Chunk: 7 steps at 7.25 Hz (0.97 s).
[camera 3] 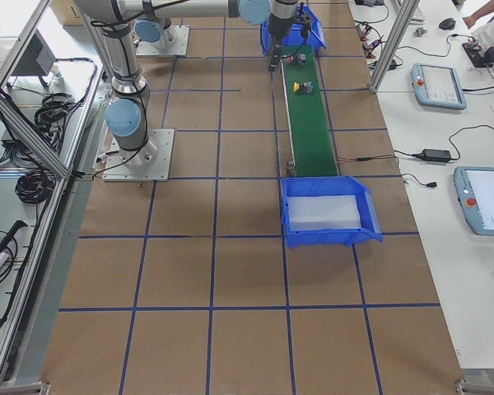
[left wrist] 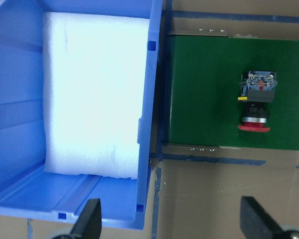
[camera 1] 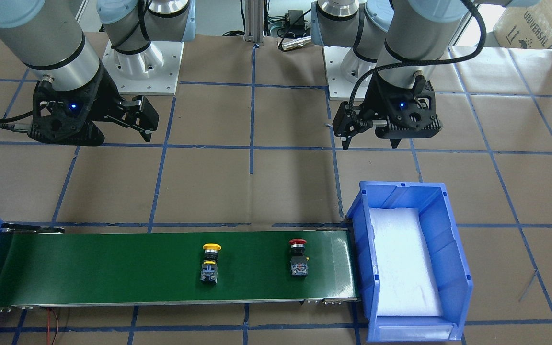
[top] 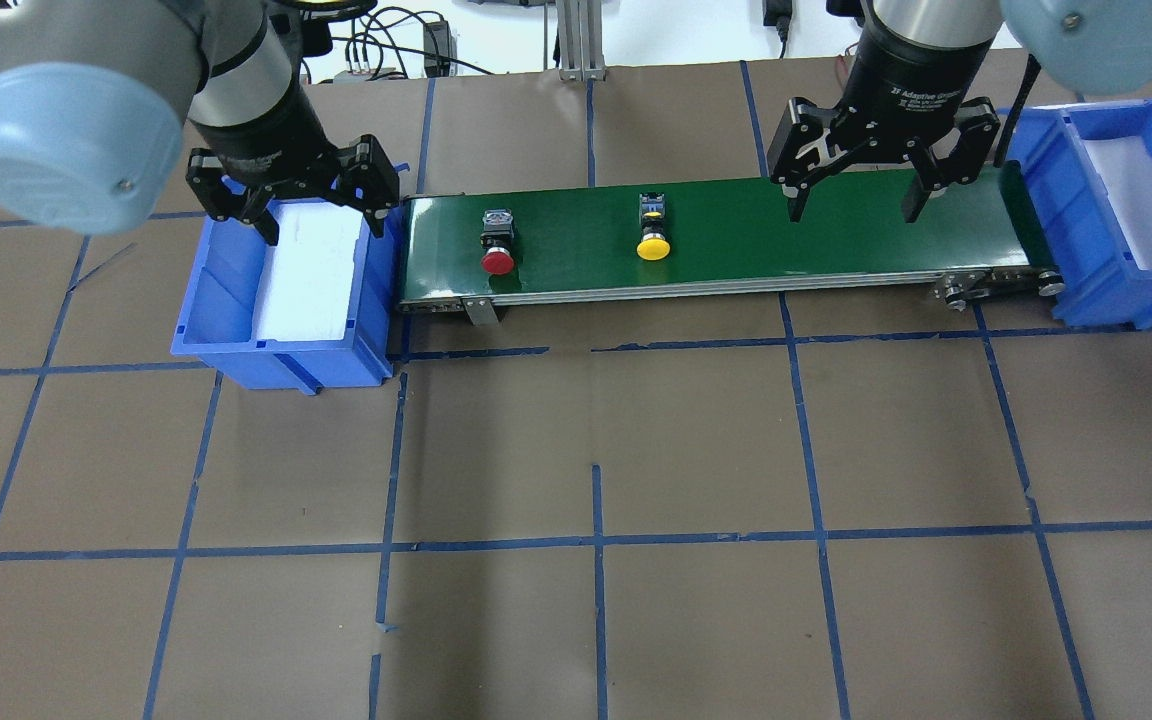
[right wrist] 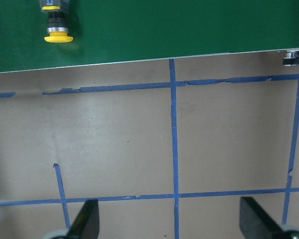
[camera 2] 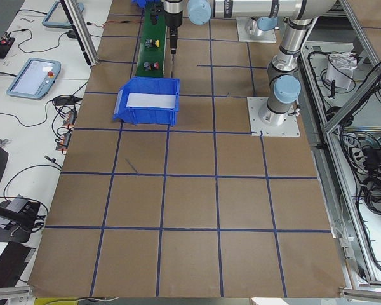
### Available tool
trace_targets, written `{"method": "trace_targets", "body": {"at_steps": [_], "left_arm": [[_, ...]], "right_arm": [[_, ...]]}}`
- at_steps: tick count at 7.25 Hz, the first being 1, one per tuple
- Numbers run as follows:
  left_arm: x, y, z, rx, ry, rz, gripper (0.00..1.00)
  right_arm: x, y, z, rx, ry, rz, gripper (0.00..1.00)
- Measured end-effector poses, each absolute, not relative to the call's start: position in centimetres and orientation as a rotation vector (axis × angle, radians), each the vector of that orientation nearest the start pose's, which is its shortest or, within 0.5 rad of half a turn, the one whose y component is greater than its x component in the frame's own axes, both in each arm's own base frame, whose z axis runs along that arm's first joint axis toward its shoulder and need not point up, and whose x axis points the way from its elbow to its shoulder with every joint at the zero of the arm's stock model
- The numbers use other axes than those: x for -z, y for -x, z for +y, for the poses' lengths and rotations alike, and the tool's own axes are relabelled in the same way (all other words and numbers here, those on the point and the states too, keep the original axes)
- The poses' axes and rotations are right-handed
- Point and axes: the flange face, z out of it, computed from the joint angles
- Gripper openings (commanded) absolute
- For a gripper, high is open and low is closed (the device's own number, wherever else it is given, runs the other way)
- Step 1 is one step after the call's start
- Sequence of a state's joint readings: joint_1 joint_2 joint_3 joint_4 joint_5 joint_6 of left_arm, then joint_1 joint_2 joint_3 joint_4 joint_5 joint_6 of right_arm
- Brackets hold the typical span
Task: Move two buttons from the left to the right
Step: 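Withdraw the left gripper while the right gripper moves toward the yellow button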
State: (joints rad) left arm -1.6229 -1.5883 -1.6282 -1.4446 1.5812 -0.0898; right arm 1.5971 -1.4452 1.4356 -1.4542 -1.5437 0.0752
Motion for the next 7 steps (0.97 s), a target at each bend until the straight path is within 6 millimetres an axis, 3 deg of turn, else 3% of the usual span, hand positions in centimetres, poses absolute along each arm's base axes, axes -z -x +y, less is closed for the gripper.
{"method": "trace_targets", "body": {"at_steps": [2, 7], "left_arm": [[-47.8, 15.5, -48.1, 0.118, 0.028, 3.153, 1.0], [-48.1, 13.1, -47.0, 0.001, 0.1, 3.151, 1.0]], "right_arm": [[-47.8, -15.0, -53.0, -0.17, -0.079, 3.115, 1.0], [-47.9, -15.0, -53.0, -0.166, -0.077, 3.116, 1.0]]}}
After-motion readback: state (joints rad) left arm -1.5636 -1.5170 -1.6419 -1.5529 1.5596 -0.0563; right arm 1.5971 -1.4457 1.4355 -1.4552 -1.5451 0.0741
